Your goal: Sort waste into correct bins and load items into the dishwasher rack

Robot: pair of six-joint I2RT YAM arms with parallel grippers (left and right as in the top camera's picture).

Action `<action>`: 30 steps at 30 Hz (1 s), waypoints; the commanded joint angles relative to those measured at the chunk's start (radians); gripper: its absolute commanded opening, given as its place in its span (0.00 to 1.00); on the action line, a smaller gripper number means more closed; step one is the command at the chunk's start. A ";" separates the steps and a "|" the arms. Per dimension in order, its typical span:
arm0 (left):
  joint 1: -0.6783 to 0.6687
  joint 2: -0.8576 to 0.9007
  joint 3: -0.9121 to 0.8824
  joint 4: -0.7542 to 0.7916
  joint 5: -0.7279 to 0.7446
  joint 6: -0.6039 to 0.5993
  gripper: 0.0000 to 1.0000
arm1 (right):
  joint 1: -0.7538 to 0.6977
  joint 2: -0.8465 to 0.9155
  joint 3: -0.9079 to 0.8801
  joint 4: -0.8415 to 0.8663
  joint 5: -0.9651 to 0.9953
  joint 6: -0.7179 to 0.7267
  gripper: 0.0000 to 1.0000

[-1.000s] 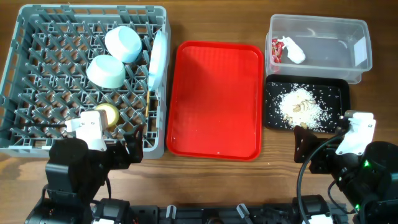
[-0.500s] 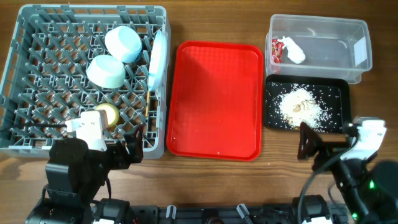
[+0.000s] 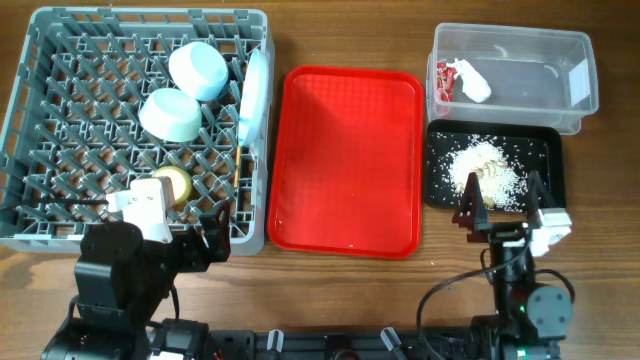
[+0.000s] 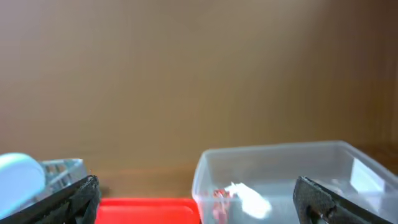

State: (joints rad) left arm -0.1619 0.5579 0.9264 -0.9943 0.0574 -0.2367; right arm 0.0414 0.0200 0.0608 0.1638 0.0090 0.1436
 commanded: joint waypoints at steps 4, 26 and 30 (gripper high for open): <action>-0.005 -0.003 -0.005 0.002 0.005 0.013 1.00 | -0.019 -0.017 -0.056 -0.163 -0.066 -0.080 1.00; -0.004 -0.004 -0.005 0.002 0.005 0.013 1.00 | -0.019 -0.016 -0.056 -0.163 -0.069 -0.081 1.00; 0.111 -0.101 -0.086 0.027 -0.013 0.028 1.00 | -0.019 -0.016 -0.056 -0.163 -0.069 -0.082 1.00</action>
State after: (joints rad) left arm -0.1337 0.5430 0.9218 -0.9936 0.0494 -0.2291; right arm 0.0269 0.0154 0.0059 -0.0029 -0.0444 0.0769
